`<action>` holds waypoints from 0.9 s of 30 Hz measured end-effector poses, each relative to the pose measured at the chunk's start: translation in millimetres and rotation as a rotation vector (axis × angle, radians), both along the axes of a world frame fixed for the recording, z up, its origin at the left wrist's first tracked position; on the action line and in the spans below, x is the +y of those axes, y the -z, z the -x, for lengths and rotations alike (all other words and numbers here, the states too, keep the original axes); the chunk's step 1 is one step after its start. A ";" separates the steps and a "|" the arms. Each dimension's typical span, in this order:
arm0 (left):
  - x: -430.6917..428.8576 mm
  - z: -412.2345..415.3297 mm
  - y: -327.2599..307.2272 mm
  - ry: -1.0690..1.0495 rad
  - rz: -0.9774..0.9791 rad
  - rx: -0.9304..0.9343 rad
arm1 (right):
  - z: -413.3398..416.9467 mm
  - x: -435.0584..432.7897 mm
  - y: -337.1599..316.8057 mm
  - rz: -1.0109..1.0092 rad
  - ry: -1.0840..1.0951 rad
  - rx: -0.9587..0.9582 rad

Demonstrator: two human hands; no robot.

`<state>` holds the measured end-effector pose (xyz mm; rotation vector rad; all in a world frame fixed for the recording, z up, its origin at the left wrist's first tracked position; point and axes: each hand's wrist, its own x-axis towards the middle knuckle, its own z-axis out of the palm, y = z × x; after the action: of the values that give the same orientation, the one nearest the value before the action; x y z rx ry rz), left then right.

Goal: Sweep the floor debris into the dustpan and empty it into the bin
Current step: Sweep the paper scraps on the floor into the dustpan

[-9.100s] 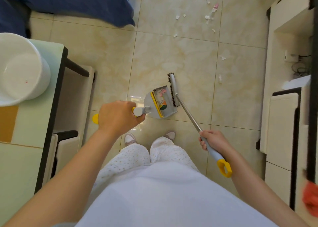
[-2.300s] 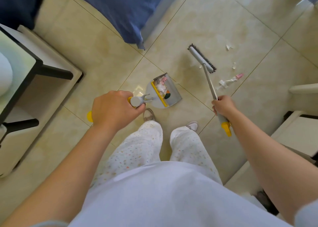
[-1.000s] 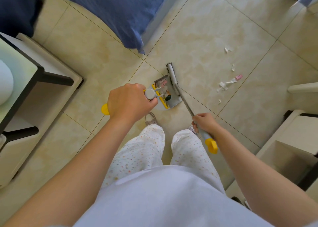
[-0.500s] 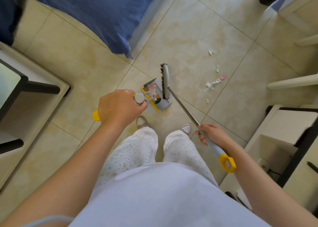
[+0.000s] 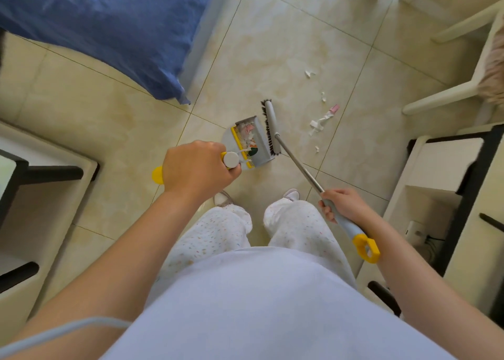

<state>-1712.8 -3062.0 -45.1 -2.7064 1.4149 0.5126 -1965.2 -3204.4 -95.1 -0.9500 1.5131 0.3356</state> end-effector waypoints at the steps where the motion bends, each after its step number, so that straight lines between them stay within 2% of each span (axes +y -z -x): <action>1: -5.2 -0.2 0.5 0.015 0.010 0.003 | 3.4 -0.5 -1.1 0.017 0.017 -0.004; 8: -55.2 11.4 5.6 -0.032 0.051 0.028 | 33.6 -28.3 1.5 0.087 0.149 0.009; 27: -246.3 109.8 14.5 0.169 -0.068 -0.044 | 106.6 -269.6 65.5 0.235 -0.130 0.209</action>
<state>-1822.7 -3308.4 -59.7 -2.5010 1.5661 0.4769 -2071.7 -3474.0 -160.6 -1.2326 1.7118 0.3647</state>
